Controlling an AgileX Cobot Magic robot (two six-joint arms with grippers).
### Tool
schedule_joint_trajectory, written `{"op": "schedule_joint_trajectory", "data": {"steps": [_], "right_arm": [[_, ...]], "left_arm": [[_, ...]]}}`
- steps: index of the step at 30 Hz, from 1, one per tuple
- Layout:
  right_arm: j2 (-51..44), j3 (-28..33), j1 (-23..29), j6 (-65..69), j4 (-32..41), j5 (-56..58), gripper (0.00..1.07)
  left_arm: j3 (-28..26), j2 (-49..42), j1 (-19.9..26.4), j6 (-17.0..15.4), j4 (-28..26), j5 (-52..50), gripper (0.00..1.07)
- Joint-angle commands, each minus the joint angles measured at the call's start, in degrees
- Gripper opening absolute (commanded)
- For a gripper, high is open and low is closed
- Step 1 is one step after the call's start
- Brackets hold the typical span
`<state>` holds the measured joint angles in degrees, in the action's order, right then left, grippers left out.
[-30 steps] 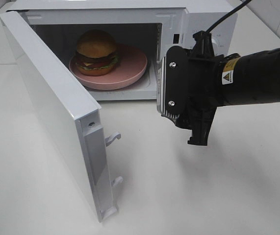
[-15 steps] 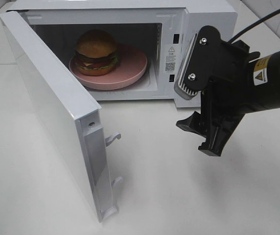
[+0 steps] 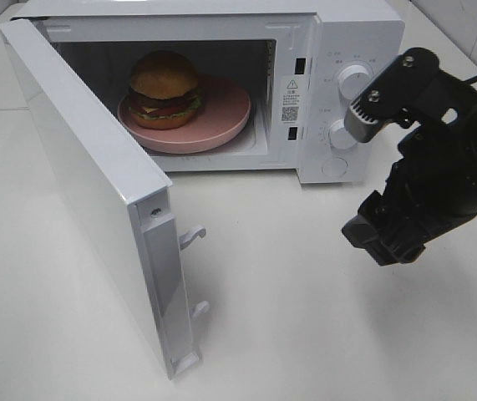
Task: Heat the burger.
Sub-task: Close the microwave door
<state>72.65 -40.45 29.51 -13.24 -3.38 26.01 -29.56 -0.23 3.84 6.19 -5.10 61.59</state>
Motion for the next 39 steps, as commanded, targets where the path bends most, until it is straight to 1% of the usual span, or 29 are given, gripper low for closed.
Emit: {"op": "schedule_joint_trajectory", "data": {"steps": [1, 2, 3, 4, 5, 8, 10, 14, 20, 21, 23, 25, 26, 28, 30, 31, 34, 36, 37, 39], "right_arm": [[-0.63, -0.06, -3.67, 6.76, 0.17, 4.47, 0.7], [-0.63, -0.06, -6.42, 9.85, 0.17, 7.79, 0.7], [-0.63, -0.06, -6.42, 9.85, 0.17, 7.79, 0.7], [-0.63, -0.06, -8.77, 13.24, 0.06, 10.49, 0.7], [-0.63, -0.06, -9.91, 14.67, 0.06, 11.8, 0.7], [-0.69, -0.06, -11.34, 16.96, 0.0, 14.5, 0.7], [-1.03, -0.06, -13.24, 18.05, 0.0, 19.02, 0.7], [-2.35, -0.06, -13.69, 18.22, -0.17, 22.06, 0.7], [-8.02, -0.06, -13.58, 18.22, -0.23, 26.99, 0.7], [-10.83, -0.06, -13.58, 18.22, -0.23, 28.42, 0.7], [-11.97, -0.06, -13.58, 18.22, -0.23, 28.88, 0.7], [-16.5, -0.06, -13.58, 18.22, -0.23, 30.6, 0.7], [-16.5, -0.06, -13.58, 18.22, -0.23, 30.6, 0.7], [-22.12, -0.06, -13.58, 18.11, -0.23, 33.29, 0.7], [-23.61, -0.06, -13.58, 17.93, -0.29, 33.75, 0.7], [-26.64, 0.0, -13.58, 17.48, -0.29, 34.78, 0.7], [-28.07, 0.0, -13.58, 16.96, -0.29, 35.52, 0.7], [-31.91, 0.0, -13.58, 15.36, -0.29, 37.7, 0.7], [-31.91, 0.0, -13.58, 15.36, -0.29, 37.7, 0.7], [-37.3, 0.0, -13.58, 14.15, -0.97, 39.59, 0.7]], "left_arm": [[-0.06, -0.74, 0.0, 0.11, -0.4, -0.17, 0.98], [-0.06, -0.74, 0.0, 0.11, -0.4, -0.17, 0.98], [-0.06, -0.74, 0.0, 0.11, -0.4, -0.17, 0.98], [-0.06, -0.74, 0.0, 0.11, -0.4, -0.17, 0.98], [-0.06, -0.74, 0.0, 0.11, -0.4, -0.17, 0.98], [-0.06, -0.74, 0.0, 0.11, -0.4, -0.17, 0.98], [-0.06, -0.74, 0.0, 0.11, -0.4, -0.17, 0.98], [-0.06, -0.74, 0.0, 0.11, -0.4, -0.17, 0.98], [-0.06, -0.74, 0.0, 0.17, -0.4, -0.17, 0.98], [-0.06, -0.74, 0.0, 0.17, -0.4, -0.17, 0.98], [-0.06, -0.74, 0.0, 0.17, -0.4, -0.17, 0.98], [-0.06, -0.74, 0.0, 0.17, -0.4, -0.17, 0.98], [-0.06, -0.74, 0.0, 0.17, -0.4, -0.17, 0.98], [-0.06, -0.74, 0.0, 0.17, -0.4, -0.17, 0.98], [-0.06, -0.74, 0.0, 0.17, -0.4, -0.17, 0.98], [-0.06, -0.74, 0.0, 0.17, -0.4, -0.17, 0.98], [-0.06, -0.74, 0.0, 0.17, -0.4, -0.17, 0.98], [-0.06, -0.74, 0.0, 0.17, -0.4, -0.17, 0.98], [-0.06, -0.74, 0.0, 0.17, -0.4, -0.17, 0.98], [-0.06, -0.74, 0.0, 0.17, -0.4, -0.17, 0.98]]}}
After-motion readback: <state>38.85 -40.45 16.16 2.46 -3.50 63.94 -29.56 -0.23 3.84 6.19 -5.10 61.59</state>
